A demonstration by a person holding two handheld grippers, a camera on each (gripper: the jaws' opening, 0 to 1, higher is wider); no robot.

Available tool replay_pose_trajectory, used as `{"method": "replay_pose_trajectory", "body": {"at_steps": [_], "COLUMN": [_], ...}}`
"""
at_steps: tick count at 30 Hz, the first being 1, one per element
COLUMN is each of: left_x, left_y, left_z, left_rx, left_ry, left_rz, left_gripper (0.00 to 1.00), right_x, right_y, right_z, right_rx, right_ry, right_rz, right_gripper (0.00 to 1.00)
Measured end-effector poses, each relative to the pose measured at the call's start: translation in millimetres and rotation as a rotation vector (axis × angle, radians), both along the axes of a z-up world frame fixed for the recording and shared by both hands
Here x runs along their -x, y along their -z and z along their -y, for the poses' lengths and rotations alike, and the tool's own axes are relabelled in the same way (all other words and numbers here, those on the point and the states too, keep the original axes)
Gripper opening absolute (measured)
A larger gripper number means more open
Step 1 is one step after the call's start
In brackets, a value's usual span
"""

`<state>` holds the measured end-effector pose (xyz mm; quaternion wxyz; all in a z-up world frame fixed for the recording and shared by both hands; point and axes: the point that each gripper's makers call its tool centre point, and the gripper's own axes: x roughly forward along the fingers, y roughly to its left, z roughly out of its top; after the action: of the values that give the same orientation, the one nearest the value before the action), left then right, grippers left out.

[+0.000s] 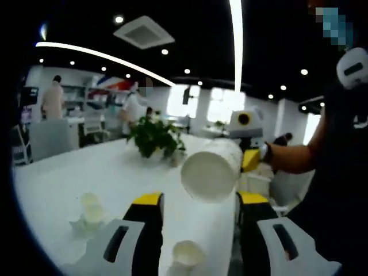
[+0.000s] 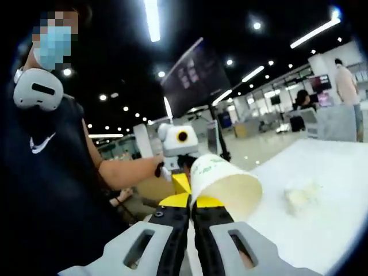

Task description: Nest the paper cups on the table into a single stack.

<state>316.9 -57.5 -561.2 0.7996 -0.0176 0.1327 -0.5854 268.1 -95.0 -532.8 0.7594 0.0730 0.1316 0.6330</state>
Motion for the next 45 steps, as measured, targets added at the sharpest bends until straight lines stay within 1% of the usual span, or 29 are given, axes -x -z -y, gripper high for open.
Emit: {"method": "replay_pose_trajectory", "body": {"at_steps": [1,2,3,4,5,7,8,10,11,13,14,16,17,18,21,22,23,27,28,30,33,34,36,39,40,41,43,44,45], "left_x": [-6.4,-10.4,-13.2,-13.2,-13.2,-19.7,-21.5,-28.3,-31.1,-36.2,-38.8,-37.8,-36.9,-36.0,-34.8,-34.4,-33.9,-31.0,-31.0,-33.1,-31.3,-31.2,-30.8,-31.7,-31.6,-31.5,-30.8,-30.6,-30.1], "left_y": [3.7,5.9,6.7,8.0,9.0,10.6,12.1,16.6,20.0,32.5,37.7,43.3,45.6,48.2,57.0,58.7,59.9,66.4,68.5,74.2,75.3,75.5,77.0,76.8,76.5,76.3,78.1,79.6,80.1], "left_z": [-5.7,-9.1,-10.8,-12.3,-14.3,-22.5,-26.1,-37.1,-41.7,-54.0,-59.9,-65.3,-68.0,-71.9,-82.0,-84.5,-87.0,-99.5,-102.1,-110.2,-115.6,-117.3,-122.2,-128.2,-129.0,-129.7,-131.4,-132.8,-133.2], "left_rx": [-0.021,-0.034,-0.038,-0.040,-0.042,-0.053,-0.065,-0.099,-0.119,-0.181,-0.204,-0.208,-0.209,-0.213,-0.249,-0.252,-0.251,-0.226,-0.230,-0.258,-0.265,-0.266,-0.271,-0.265,-0.263,-0.263,-0.271,-0.280,-0.283], "left_ry": [-0.050,-0.082,-0.100,-0.102,-0.106,-0.159,-0.172,-0.224,-0.246,-0.286,-0.306,-0.313,-0.315,-0.323,-0.345,-0.353,-0.361,-0.396,-0.401,-0.423,-0.419,-0.420,-0.427,-0.446,-0.448,-0.451,-0.457,-0.459,-0.458], "left_rz": [-0.001,-0.002,0.007,0.018,0.023,0.037,0.043,0.070,0.072,0.073,0.084,0.079,0.072,0.068,0.074,0.073,0.072,0.048,0.047,0.042,0.046,0.044,0.041,0.041,0.040,0.038,0.031,0.033,0.035], "left_gripper": [0.62,0.71,0.84,0.90,0.93,0.99,0.99,0.99,0.99,0.99,0.99,0.99,0.99,0.99,0.99,0.99,0.99,0.99,0.99,0.99,0.99,0.99,0.99,0.99,0.99,0.99,0.99,0.99,0.99], "right_x": [-0.2,-0.7,-2.5,-3.9,-5.1,-7.5,-8.6,-9.5,-10.7,-13.2,-14.2,-15.8,-17.0,-18.0,-19.6,-21.0,-21.8,-24.1,-23.0,-20.6,-26.6,-28.6,-27.0,-28.4,-29.5,-30.4,-31.0,-29.9,-31.3], "right_y": [-1.2,-2.3,-2.8,-3.3,-3.1,-2.6,-3.2,-4.2,-3.0,-1.2,-0.2,0.4,0.3,1.7,-0.6,0.2,0.1,2.2,1.8,4.2,11.5,12.3,16.2,22.7,23.7,24.9,26.5,27.8,28.9], "right_z": [-0.4,-0.6,-0.1,0.1,0.4,1.3,1.4,1.3,1.9,2.3,2.3,1.6,1.5,2.5,0.6,1.2,1.0,1.3,0.3,-0.1,1.4,0.2,-2.0,-3.9,-5.9,-4.8,-6.9,-6.7,-5.0], "right_rx": [0.009,0.017,0.034,0.042,0.055,0.095,0.106,0.138,0.171,0.215,0.247,0.294,0.309,0.347,0.396,0.435,0.459,0.588,0.608,0.667,0.795,0.815,0.867,0.969,0.982,1.010,1.047,1.081,1.115], "right_ry": [-0.003,-0.006,-0.005,-0.004,-0.005,-0.007,-0.007,-0.017,-0.019,-0.019,-0.024,-0.035,-0.033,-0.036,-0.050,-0.052,-0.056,-0.074,-0.087,-0.111,-0.125,-0.125,-0.152,-0.190,-0.190,-0.180,-0.200,-0.214,-0.207], "right_rz": [0.002,0.006,0.011,0.013,0.014,0.027,0.033,0.043,0.054,0.070,0.077,0.086,0.077,0.059,0.068,0.071,0.079,0.088,0.093,0.073,0.100,0.105,0.087,0.105,0.097,0.072,0.079,0.068,0.061], "right_gripper": [0.00,0.00,0.00,0.00,0.00,0.00,0.00,0.00,0.00,0.00,0.00,0.00,0.00,0.00,0.00,0.00,0.00,0.00,0.00,0.00,0.00,0.00,0.00,0.00,0.00,0.00,0.00,0.00,0.00]}}
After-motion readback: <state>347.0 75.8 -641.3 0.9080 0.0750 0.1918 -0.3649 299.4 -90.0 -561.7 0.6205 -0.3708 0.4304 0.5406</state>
